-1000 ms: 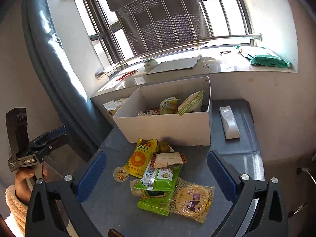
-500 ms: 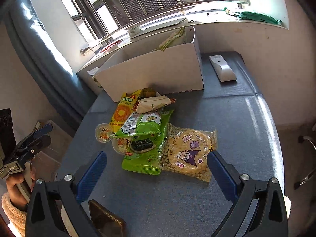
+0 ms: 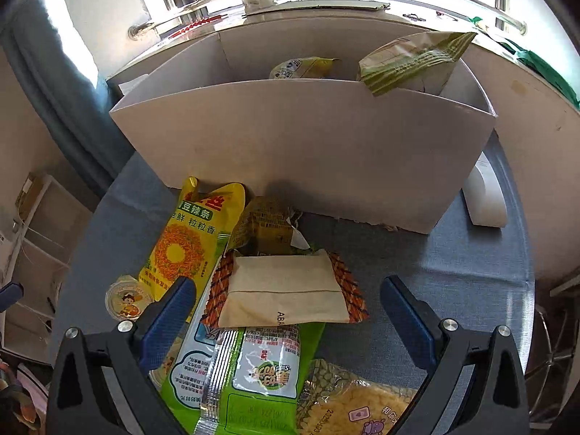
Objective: Organize snacks
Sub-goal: 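Grasp the beige paper-wrapped bread with the right tool, then grasp a clear jelly cup with the left tool while the right tool lifts the bread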
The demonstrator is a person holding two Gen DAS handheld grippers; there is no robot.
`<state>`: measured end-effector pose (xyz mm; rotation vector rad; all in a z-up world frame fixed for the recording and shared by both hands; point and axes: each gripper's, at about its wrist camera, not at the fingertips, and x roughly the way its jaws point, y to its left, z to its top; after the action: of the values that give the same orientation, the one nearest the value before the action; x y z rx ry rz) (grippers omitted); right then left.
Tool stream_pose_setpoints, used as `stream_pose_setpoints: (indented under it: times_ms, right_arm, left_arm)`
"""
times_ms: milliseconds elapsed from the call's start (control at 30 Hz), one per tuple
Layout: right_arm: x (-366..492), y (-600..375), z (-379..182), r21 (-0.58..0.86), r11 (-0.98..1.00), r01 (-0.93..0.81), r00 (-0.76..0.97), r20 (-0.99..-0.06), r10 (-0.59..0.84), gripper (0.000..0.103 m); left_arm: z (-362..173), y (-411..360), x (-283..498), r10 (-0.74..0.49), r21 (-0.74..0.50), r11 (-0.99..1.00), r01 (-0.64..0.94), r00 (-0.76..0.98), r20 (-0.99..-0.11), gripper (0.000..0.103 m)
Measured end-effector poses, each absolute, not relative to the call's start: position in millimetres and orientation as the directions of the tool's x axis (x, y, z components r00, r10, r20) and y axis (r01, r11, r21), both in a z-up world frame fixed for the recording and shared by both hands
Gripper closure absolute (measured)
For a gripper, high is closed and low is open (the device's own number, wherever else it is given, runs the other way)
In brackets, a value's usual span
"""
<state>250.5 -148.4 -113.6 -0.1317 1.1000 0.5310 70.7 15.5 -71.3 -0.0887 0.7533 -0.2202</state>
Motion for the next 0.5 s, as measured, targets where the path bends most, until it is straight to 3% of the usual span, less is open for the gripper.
stream_pose_setpoints:
  times_ms: [100,167,333,500]
  right_arm:
    - [251.4,-140.2,-120.0,0.121,0.859,-0.498,0.329,-0.89,0.315,0.002]
    - [249.9,-141.4,-118.7,0.124,0.858,-0.498,0.332,-0.887,0.321,0.029]
    - [238.9,-150.0,-105.6,0.154,0.847,-0.509,0.339,-0.868,0.362,0.041]
    - [218.8,-167.1,-85.2,0.227,0.827,-0.514,0.341,-0.831,0.44,0.042]
  left_arm:
    - [-76.2,17.0,74.3,-0.232,-0.164,0.973,0.164,0.699,-0.677,0.0]
    - [-80.0,17.9,76.3,-0.229,-0.163,0.974,0.16,0.694,-0.683,0.0]
    - [-89.3,20.0,82.2,-0.226,-0.167,0.974,0.152,0.68,-0.697,0.0]
    - [-99.6,22.6,98.9,-0.227,-0.167,0.974,0.154,0.655,-0.721,0.0]
